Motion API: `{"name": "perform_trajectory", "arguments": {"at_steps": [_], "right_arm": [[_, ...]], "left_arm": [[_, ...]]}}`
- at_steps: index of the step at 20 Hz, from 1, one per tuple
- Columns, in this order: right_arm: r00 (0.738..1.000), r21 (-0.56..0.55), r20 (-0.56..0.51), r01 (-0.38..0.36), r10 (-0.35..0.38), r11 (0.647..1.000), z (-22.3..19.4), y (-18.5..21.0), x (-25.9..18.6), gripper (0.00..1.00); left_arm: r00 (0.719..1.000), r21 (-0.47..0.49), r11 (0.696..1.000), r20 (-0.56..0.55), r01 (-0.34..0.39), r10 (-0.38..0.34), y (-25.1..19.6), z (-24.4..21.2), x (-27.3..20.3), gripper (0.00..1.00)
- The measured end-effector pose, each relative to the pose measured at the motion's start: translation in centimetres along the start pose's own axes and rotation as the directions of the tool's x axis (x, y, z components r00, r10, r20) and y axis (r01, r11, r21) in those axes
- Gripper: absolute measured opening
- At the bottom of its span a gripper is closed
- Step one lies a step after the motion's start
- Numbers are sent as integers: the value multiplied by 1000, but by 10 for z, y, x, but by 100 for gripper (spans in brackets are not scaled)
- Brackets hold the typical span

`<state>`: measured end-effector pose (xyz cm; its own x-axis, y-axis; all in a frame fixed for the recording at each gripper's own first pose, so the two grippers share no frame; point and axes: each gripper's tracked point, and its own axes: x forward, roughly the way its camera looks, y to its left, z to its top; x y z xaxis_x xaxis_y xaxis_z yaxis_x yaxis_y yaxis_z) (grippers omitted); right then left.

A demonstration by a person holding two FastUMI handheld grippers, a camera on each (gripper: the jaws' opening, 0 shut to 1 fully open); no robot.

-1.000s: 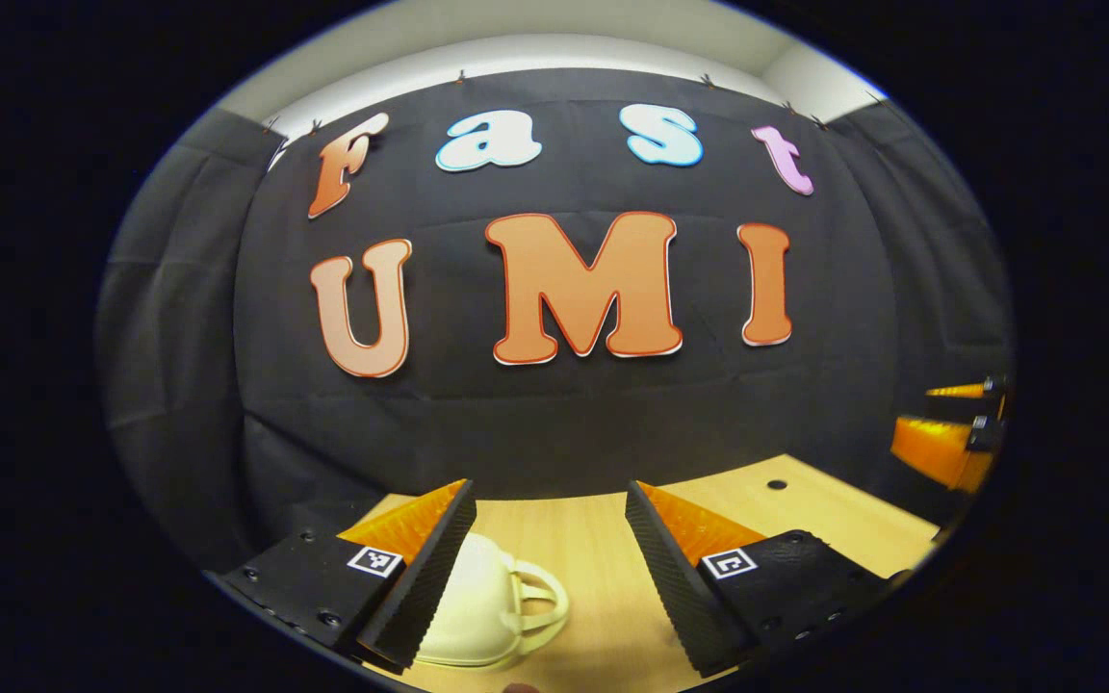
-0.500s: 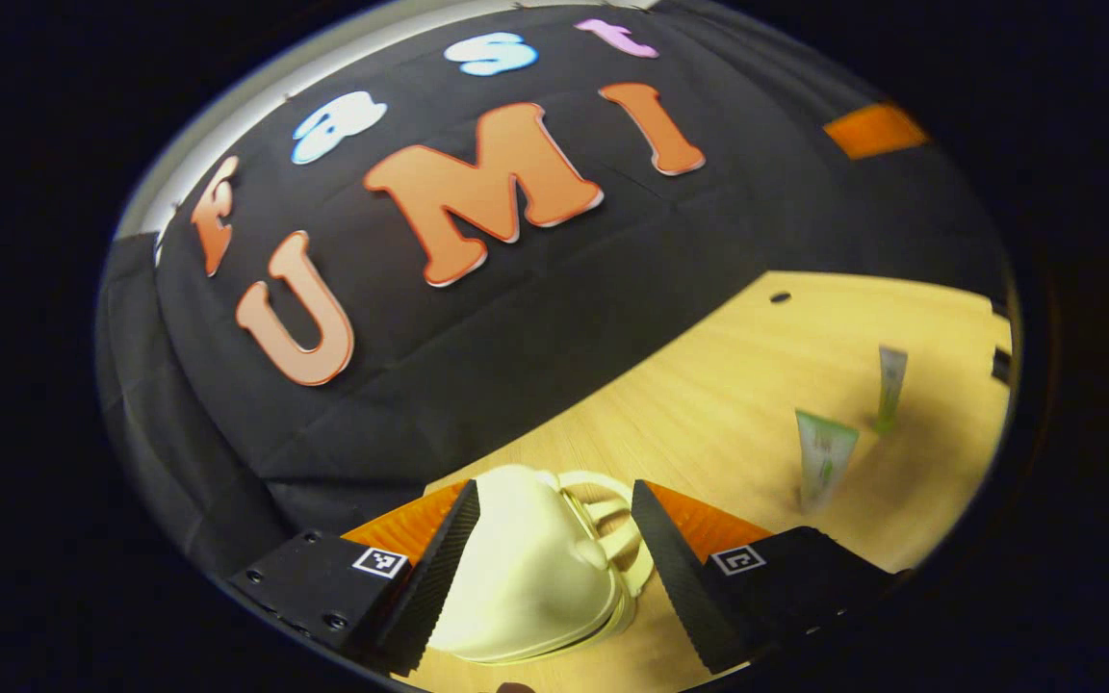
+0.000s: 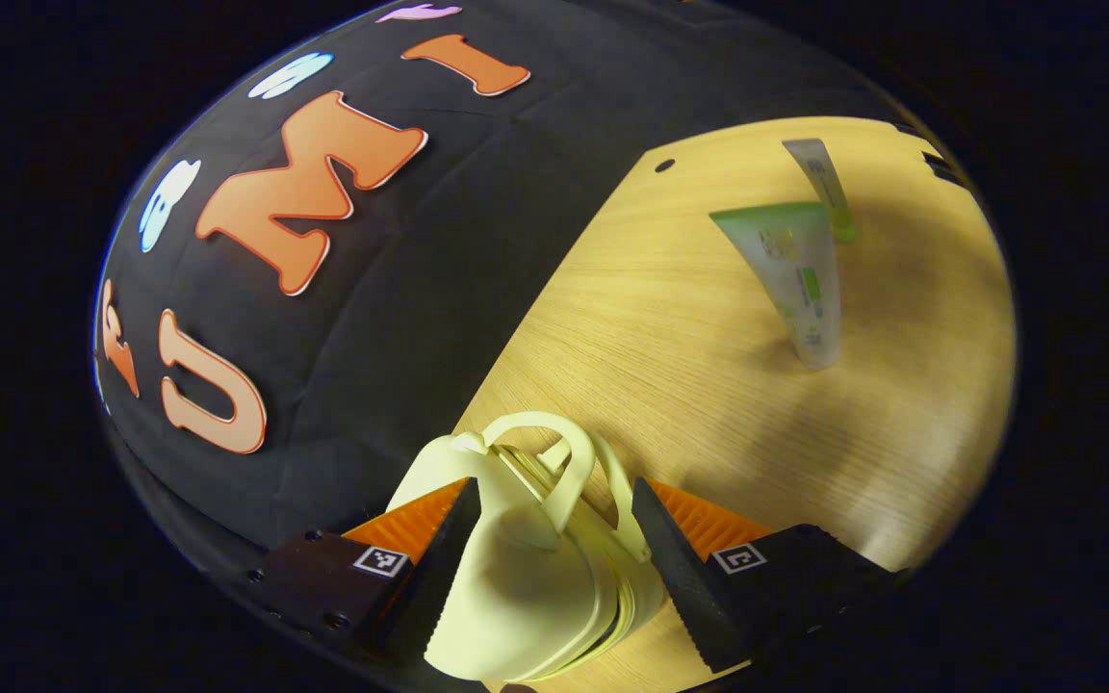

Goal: First open the suitcase, pack the skin care products into it, and then close the suitcase.

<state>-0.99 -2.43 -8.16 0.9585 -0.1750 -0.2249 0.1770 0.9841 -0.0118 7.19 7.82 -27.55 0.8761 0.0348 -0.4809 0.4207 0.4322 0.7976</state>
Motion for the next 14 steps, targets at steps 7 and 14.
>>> {"name": "perform_trajectory", "arguments": {"at_steps": [7,14], "right_arm": [[999,10,-35,37,-37,999,-9,-5,9,94],[998,33,-35,52,-51,998,-7,-4,13,94]], "left_arm": [[998,109,994,-62,-4,11,14,-1,38,98],[990,192,978,-123,86,-63,-7,-5,63,43]]}}
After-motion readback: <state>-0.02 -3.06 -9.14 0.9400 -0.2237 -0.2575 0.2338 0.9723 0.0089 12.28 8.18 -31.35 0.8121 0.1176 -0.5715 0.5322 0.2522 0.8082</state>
